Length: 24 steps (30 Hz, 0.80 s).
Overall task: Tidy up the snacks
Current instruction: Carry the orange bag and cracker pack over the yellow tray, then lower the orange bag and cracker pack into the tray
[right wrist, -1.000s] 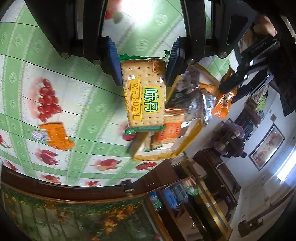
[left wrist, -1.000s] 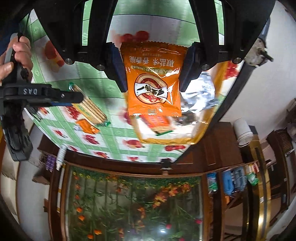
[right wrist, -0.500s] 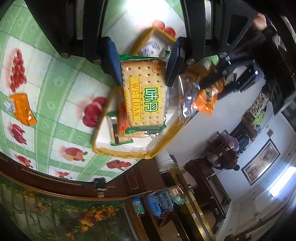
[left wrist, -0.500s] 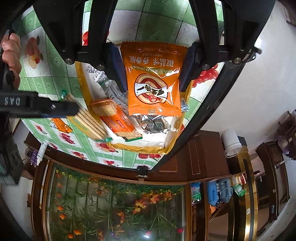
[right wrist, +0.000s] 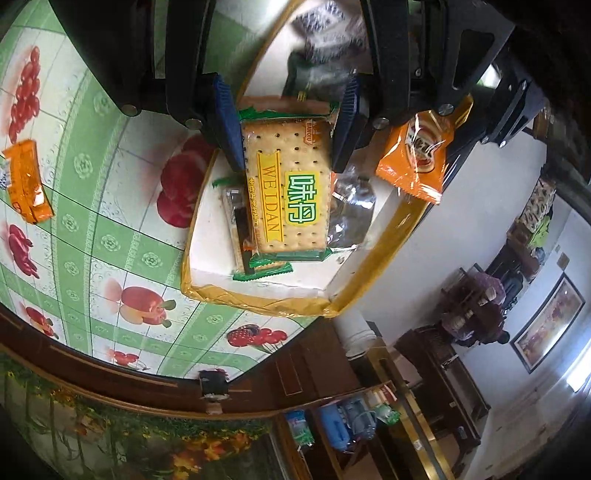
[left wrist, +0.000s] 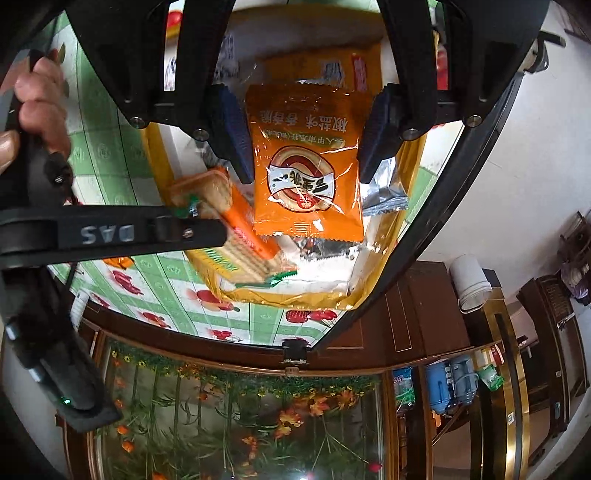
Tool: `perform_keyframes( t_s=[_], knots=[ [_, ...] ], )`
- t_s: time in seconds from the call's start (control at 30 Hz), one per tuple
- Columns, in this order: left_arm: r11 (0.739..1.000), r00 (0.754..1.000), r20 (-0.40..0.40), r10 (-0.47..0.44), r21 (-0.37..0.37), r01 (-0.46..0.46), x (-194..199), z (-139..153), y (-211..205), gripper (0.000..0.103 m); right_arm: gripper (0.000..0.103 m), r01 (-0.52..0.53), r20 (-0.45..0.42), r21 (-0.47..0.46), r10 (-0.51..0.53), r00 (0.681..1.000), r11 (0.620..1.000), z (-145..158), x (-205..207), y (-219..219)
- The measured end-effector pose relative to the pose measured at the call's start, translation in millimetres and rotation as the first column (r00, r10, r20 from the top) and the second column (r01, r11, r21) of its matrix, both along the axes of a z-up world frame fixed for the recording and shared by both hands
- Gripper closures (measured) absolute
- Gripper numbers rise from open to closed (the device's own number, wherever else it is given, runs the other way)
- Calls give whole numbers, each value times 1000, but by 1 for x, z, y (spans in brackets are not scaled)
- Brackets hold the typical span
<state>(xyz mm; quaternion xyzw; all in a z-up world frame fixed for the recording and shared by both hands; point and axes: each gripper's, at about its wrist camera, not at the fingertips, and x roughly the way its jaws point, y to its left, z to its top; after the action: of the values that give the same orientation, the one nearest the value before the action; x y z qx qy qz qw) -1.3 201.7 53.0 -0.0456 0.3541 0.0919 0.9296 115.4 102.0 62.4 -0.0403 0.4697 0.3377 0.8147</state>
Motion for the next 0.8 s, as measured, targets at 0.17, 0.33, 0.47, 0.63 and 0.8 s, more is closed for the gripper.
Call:
perform_keyframes(
  t_s=[0.17,0.33,0.47,0.63,0.8],
  knots=[
    [1000,1000,9,20,14,-20,8,-1,-2,48,55,7,5,6,-7,1000,1000,-1,13,12],
    [998,1000,19,18,52,-19,12,-2,-13,48,55,13,8,13,-13,1000,1000,-2,22,18],
    [993,1000,25,18,117,-20,10,-6,-25,48,55,10,15,19,-10,1000,1000,-3,24,19],
    [990,999,30,23,137,-27,8,-5,-28,48,55,7,24,19,-8,1000,1000,-3,23,19],
    [988,999,33,27,153,-32,7,-5,-32,48,55,5,37,10,-6,999,1000,-2,21,20]
  ],
)
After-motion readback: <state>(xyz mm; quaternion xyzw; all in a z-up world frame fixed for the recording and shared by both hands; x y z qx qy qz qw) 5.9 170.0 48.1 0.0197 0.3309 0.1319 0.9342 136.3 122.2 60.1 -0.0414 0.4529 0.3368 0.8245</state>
